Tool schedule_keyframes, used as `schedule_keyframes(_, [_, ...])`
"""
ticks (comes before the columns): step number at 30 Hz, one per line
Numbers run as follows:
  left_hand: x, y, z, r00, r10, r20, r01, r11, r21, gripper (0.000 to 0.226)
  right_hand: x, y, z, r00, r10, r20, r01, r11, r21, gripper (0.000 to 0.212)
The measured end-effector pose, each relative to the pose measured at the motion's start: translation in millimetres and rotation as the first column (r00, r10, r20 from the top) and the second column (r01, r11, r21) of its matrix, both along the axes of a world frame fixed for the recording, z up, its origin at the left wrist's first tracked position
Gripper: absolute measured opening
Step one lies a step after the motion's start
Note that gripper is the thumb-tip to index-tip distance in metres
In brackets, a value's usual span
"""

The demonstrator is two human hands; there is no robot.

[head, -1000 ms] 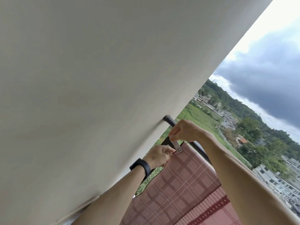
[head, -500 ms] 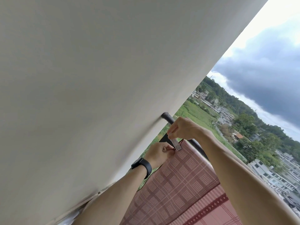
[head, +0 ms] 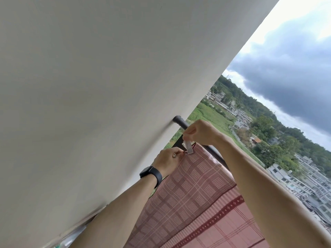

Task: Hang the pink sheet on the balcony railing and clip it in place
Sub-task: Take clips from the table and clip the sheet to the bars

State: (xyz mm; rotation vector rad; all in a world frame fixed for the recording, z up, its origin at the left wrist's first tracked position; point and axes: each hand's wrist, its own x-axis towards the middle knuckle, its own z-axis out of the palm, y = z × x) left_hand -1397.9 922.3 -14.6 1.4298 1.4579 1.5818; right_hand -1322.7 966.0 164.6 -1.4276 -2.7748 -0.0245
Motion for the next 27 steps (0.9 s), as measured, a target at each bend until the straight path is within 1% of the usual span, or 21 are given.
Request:
schedule_keyframes(2, [4, 1, 1, 0.999, 0.015, -0.035, -0.015, 1.000, -0.006, 0.019, 6, 3, 2, 0.996, -0.023, -0.082, 0.022, 1.000, -0.007, 0.010])
schedule_keyframes(5, [8, 3, 5, 0.995, 0.042, -0.086, -0.045, 0.999, -0.029, 0.021, 5, 5, 0, 0.997, -0.015, -0.078, 0.014, 1.000, -0.009, 0.010])
schedule_keyframes(10, [16, 7, 7, 0.990, 0.058, -0.128, -0.065, 0.997, -0.047, 0.022, 4, 8, -2, 0.999, -0.005, 0.054, 0.006, 1.000, -0.019, 0.011])
schedule_keyframes(13, [23, 13, 7, 0.990, 0.073, -0.120, -0.080, 0.996, -0.050, 0.020, 9, 11, -4, 0.996, 0.006, 0.092, -0.007, 1.000, 0.004, 0.010])
schedule_keyframes(16, [29, 17, 4, 0.995, 0.063, -0.078, -0.066, 0.997, -0.043, 0.019, 12, 13, -4, 0.993, 0.020, 0.115, -0.020, 1.000, 0.000, 0.013])
schedule_keyframes(20, [33, 24, -2, 0.995, 0.076, -0.068, -0.077, 0.997, -0.019, 0.019, 17, 14, -3, 0.985, 0.014, 0.170, -0.014, 1.000, -0.001, 0.036])
schedule_keyframes(23, [35, 30, -5, 0.997, 0.069, -0.037, -0.070, 0.998, -0.010, 0.017, 26, 13, -4, 0.987, 0.012, 0.159, 0.003, 0.996, -0.092, 0.058])
schedule_keyframes(25, [37, 29, -5, 0.999, 0.050, -0.005, -0.050, 0.999, -0.009, 0.016, 36, 12, -6, 0.993, -0.008, 0.116, 0.025, 0.990, -0.142, 0.070])
schedule_keyframes(26, [37, 27, -6, 0.999, 0.045, 0.031, -0.044, 0.999, -0.013, 0.014, 42, 10, -8, 0.998, -0.015, 0.058, 0.022, 0.991, -0.135, 0.072])
schedule_keyframes(27, [35, 24, -7, 0.995, 0.040, 0.094, -0.038, 0.999, -0.025, 0.012, 49, 7, -12, 0.999, -0.014, -0.029, 0.011, 0.995, -0.094, 0.069])
